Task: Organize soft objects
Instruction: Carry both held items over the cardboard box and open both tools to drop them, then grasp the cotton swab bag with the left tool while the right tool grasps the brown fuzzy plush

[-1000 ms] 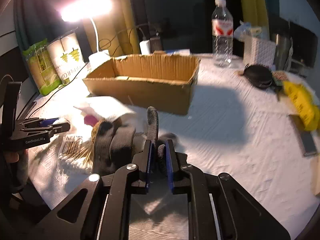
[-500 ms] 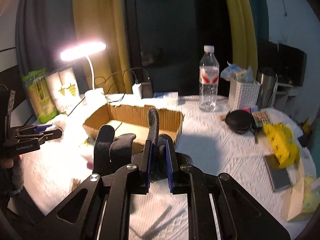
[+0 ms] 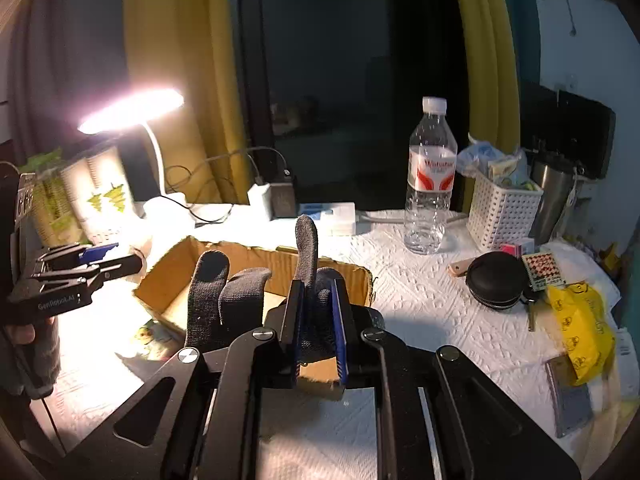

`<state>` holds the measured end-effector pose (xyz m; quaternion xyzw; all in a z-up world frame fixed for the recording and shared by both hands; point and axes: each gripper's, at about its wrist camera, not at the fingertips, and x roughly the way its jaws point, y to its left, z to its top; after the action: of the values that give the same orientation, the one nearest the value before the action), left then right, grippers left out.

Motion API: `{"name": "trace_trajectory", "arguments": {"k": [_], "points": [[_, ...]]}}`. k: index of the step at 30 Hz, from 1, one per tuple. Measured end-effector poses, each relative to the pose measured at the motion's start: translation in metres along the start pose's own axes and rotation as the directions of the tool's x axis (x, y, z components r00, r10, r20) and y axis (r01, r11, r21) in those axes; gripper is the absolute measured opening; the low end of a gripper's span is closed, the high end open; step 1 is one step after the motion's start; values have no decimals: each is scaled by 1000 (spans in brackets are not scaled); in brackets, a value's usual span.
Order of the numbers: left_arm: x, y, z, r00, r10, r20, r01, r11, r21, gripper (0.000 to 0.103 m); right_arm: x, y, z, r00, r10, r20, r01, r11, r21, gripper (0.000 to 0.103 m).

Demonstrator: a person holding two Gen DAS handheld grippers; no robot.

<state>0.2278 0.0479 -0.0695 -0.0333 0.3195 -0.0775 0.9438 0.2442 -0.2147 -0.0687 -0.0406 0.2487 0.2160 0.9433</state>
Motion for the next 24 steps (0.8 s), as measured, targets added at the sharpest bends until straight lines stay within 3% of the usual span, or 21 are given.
{"name": "trace_trajectory", "arguments": {"k": [8,10,12,13,24], "points": [[37,-9,-7,997,-25,-79,27,999,30,44,41,-4,-5,998,-8,-66,11,999,40,18],[38,-11,-8,997,-31,-76,33,999,31,56,45,-3,-6,997,-12,-77,15,999,37,29],[35,-10,-7,997,-27,-68,29,999,24,69,45,-4,-7,997,-9,-78,12,999,43,52],[33,-10,-7,998,-22,-59,23,1000,18,70,43,-4,-7,997,-6,-74,9,999,48,55],[-14,-16,-14,1000,-6,15,6,1000,-14,76,3,7,-16,999,-7,-52,8,999,34,56]]}}
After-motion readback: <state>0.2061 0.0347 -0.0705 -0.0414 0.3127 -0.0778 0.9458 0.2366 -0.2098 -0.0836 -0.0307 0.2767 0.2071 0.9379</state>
